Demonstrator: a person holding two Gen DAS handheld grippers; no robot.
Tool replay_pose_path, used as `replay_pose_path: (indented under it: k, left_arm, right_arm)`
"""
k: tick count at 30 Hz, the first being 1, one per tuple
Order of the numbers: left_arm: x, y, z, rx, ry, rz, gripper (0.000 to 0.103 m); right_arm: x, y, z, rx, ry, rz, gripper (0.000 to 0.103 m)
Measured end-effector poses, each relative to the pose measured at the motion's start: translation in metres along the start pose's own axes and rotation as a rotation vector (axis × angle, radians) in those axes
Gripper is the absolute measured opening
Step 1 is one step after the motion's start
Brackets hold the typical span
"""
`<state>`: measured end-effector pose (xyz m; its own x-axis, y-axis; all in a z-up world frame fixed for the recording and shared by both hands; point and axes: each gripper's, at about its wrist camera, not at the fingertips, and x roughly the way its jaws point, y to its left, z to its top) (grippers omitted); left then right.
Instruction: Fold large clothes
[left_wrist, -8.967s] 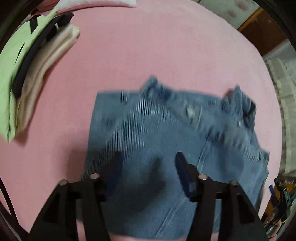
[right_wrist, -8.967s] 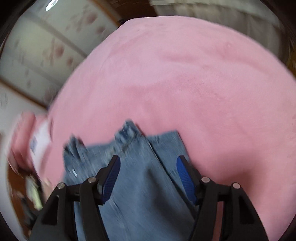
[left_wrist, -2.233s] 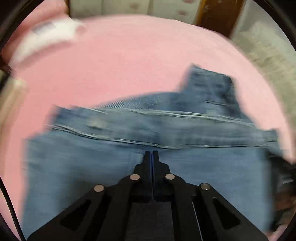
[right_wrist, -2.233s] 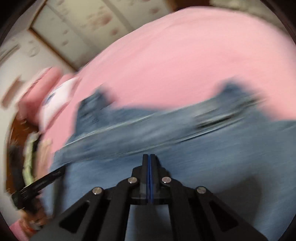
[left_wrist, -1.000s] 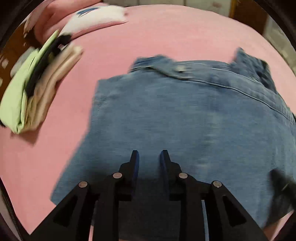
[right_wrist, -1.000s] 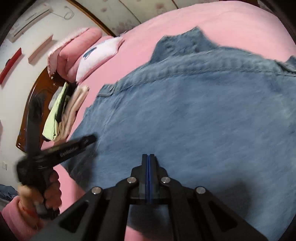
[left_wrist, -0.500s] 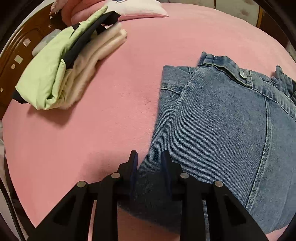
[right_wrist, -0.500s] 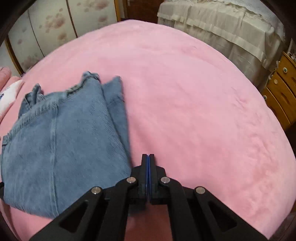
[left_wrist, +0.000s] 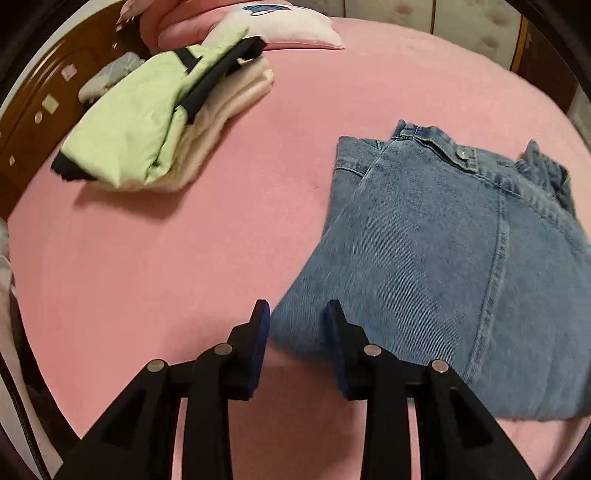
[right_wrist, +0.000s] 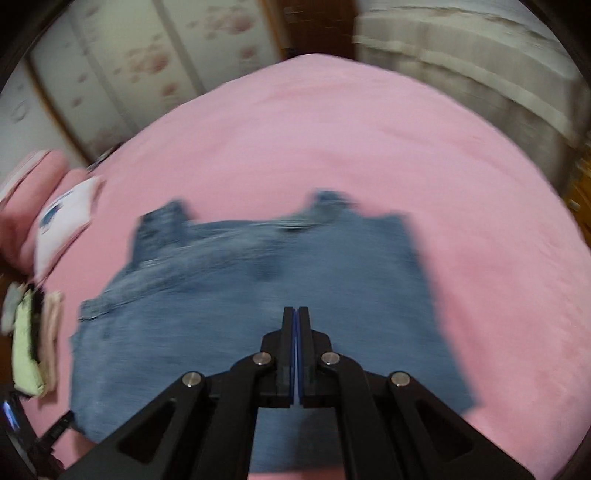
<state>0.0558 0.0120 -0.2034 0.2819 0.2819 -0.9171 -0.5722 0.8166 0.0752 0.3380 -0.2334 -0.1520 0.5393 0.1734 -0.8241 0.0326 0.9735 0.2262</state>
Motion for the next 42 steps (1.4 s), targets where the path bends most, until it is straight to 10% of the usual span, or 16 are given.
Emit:
replay_pose_path:
  k: [10,22,42]
  left_arm:
    - [0.002,0.037,-0.035,-0.158,0.098,-0.154,0.040]
    - [0.008,0.051,-0.057,-0.357,0.170,-0.399,0.052]
    - [0.052,0.022,-0.046,-0.613,0.146,-0.719,0.066]
  right_arm:
    - [0.074,0.138,-0.019,-0.179,0.208,0.079,0.000]
    - [0.115,0.160,-0.047,-0.340,0.259,-0.070,0.000]
    - [0.115,0.162,-0.053,-0.403,0.251,-0.055,0.000]
